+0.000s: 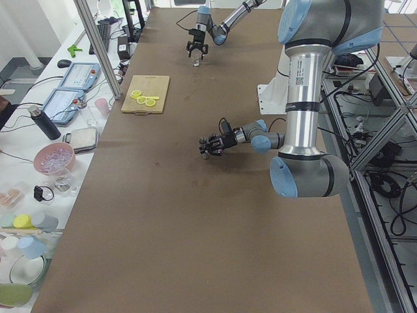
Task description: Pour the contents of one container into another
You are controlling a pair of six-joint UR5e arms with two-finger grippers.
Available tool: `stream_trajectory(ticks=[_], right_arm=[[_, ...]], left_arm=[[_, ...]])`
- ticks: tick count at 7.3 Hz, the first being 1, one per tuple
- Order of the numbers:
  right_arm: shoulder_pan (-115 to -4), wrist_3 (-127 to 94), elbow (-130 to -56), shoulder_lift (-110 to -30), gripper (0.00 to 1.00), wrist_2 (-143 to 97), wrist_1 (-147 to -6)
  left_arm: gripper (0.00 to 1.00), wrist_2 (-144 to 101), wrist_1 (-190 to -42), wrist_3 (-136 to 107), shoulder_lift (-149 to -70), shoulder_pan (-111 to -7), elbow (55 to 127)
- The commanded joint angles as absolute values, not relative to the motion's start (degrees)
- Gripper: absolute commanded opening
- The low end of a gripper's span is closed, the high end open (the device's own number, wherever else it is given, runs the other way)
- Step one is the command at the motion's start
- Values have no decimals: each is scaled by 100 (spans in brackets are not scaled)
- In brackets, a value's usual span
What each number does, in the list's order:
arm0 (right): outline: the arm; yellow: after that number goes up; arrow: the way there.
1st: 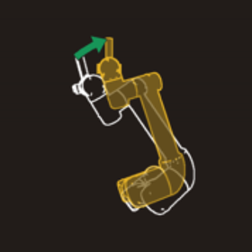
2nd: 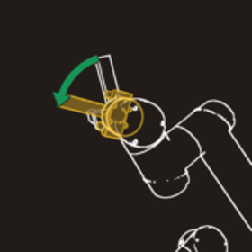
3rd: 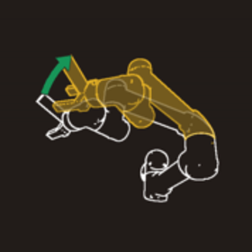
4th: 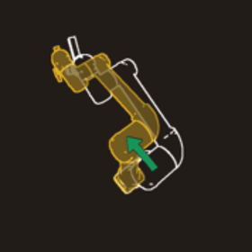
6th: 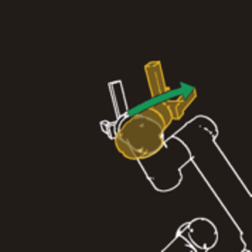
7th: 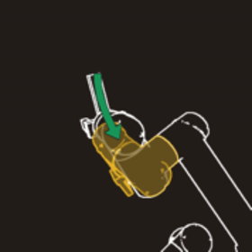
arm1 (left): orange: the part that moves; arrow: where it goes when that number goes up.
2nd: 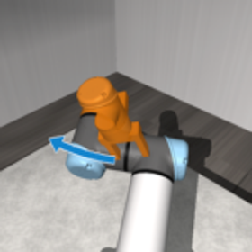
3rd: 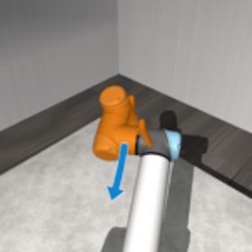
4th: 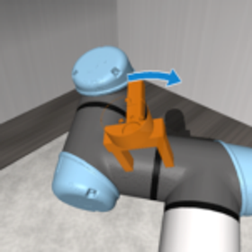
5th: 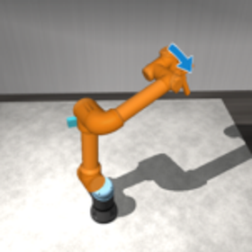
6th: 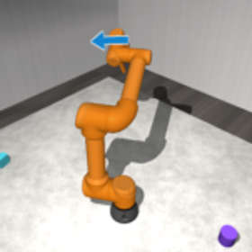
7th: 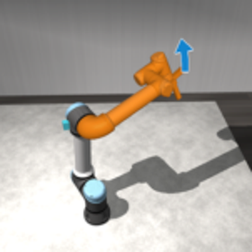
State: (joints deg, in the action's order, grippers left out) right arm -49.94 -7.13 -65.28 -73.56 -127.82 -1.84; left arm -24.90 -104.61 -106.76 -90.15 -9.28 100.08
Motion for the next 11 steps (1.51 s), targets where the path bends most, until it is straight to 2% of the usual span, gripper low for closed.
stream_trajectory(ticks=[1,4,7,9,11], right_arm=[[-4940,-712,-6486,-7304,97,-12675,-193],[-4887,-712,-6469,-7260,92,-12586,-211],[-4869,-721,-6460,-7269,90,-12551,-211],[-4843,-712,-6425,-7260,90,-12498,-220],[-4808,-712,-6425,-7260,90,-12463,-228]], left_arm=[[0,-2531,-10877,-9890,-9009,-1272,10229],[0,-2784,-12792,-7793,-9087,-1678,10231],[0,-3968,-14628,-5168,-9779,-2099,10030],[0,-4602,-15116,-3899,-10752,-2311,9827],[0,-6028,-15152,-3710,-10898,-2748,9686]])
